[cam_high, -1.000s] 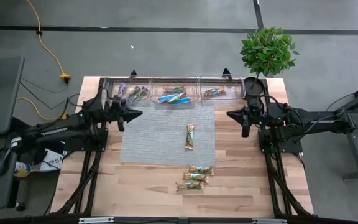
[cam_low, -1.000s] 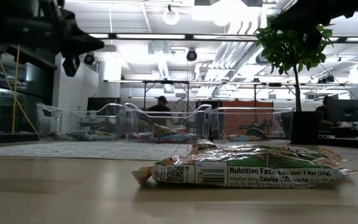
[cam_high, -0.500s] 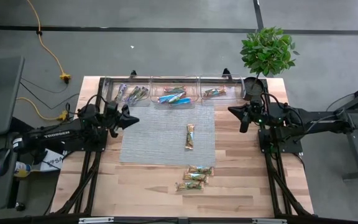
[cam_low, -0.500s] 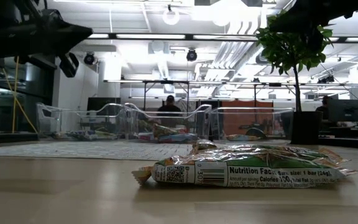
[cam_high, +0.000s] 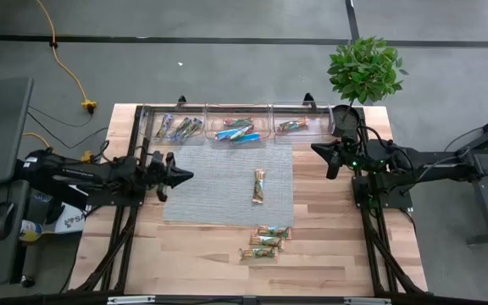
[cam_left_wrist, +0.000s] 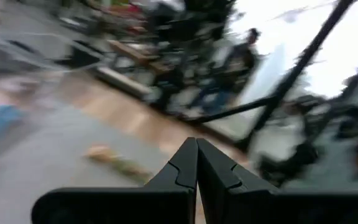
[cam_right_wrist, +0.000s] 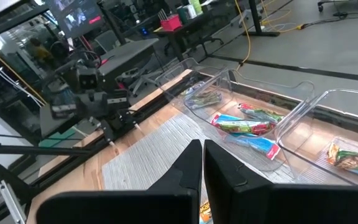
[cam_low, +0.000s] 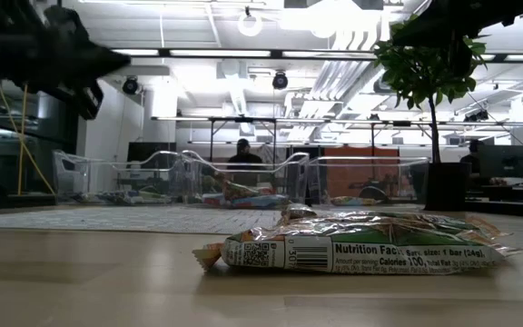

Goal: Pick and place Granola Bars by type
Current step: Put the yellow granola bar into the right transparent bin

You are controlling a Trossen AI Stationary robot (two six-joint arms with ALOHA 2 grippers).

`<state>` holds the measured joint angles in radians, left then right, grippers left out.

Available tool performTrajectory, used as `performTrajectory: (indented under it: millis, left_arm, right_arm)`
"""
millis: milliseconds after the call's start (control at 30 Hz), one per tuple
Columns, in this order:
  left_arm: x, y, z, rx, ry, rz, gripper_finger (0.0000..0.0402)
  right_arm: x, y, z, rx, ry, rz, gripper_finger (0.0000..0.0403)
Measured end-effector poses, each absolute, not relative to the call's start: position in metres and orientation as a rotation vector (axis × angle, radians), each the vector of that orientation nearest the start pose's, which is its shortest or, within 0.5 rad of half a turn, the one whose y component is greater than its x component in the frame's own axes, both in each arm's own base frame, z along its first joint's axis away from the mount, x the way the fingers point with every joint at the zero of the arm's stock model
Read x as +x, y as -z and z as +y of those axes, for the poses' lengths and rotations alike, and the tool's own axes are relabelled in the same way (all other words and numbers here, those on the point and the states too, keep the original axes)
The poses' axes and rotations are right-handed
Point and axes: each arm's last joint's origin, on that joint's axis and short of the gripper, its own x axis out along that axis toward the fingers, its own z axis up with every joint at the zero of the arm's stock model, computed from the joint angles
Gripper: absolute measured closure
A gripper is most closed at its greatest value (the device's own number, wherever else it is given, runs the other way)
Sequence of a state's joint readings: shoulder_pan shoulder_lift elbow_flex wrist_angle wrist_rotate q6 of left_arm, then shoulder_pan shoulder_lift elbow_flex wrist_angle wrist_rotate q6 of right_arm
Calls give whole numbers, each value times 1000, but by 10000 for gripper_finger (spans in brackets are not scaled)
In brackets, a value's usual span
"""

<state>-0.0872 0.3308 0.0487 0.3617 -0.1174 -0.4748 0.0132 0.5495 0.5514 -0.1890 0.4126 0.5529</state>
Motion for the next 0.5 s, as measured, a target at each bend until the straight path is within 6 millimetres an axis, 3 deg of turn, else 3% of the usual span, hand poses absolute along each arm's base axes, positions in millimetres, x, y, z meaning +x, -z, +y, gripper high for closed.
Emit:
performTrajectory:
  millis: [267, 500]
  left_arm:
    - [118, -161, -10, -42, -16, 108, 401]
    - [117, -151, -9, -3, -35, 210, 401]
  right_arm:
    - [133, -284, -9, 500, 403, 82, 403]
    - [136, -283, -6, 477, 319, 134, 403]
